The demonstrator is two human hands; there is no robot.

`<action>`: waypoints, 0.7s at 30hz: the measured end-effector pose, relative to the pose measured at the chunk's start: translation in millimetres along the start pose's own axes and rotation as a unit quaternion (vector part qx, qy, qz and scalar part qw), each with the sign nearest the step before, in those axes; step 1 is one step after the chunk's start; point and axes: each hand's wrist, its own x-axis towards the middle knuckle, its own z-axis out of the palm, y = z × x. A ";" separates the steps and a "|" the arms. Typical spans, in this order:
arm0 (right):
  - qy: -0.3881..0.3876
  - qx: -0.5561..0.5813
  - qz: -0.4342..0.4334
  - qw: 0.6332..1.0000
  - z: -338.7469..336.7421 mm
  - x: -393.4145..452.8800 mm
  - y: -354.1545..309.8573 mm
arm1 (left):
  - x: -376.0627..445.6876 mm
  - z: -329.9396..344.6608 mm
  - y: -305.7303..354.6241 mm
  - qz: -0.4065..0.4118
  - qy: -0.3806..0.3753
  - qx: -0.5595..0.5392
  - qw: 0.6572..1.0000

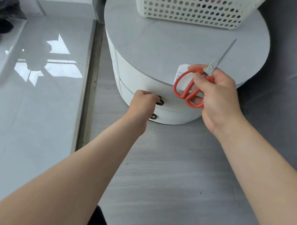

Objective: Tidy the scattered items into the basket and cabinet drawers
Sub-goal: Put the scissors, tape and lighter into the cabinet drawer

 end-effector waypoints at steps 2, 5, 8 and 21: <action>0.043 0.011 0.007 0.999 -2.5 7.3 -1.2 | 2.1 5.6 -4.4 0.008 -0.011 0.021 1.000; 0.078 0.006 0.016 0.997 -1.0 16.8 -1.4 | 6.5 10.9 -8.8 0.017 -0.003 0.038 0.999; 0.074 -0.022 0.000 0.997 5.1 18.8 2.2 | 9.8 12.5 -12.7 0.005 0.000 0.027 1.000; 0.055 -0.059 -0.032 0.996 10.2 13.7 6.0 | 10.1 0.8 -10.1 0.020 0.010 0.026 0.999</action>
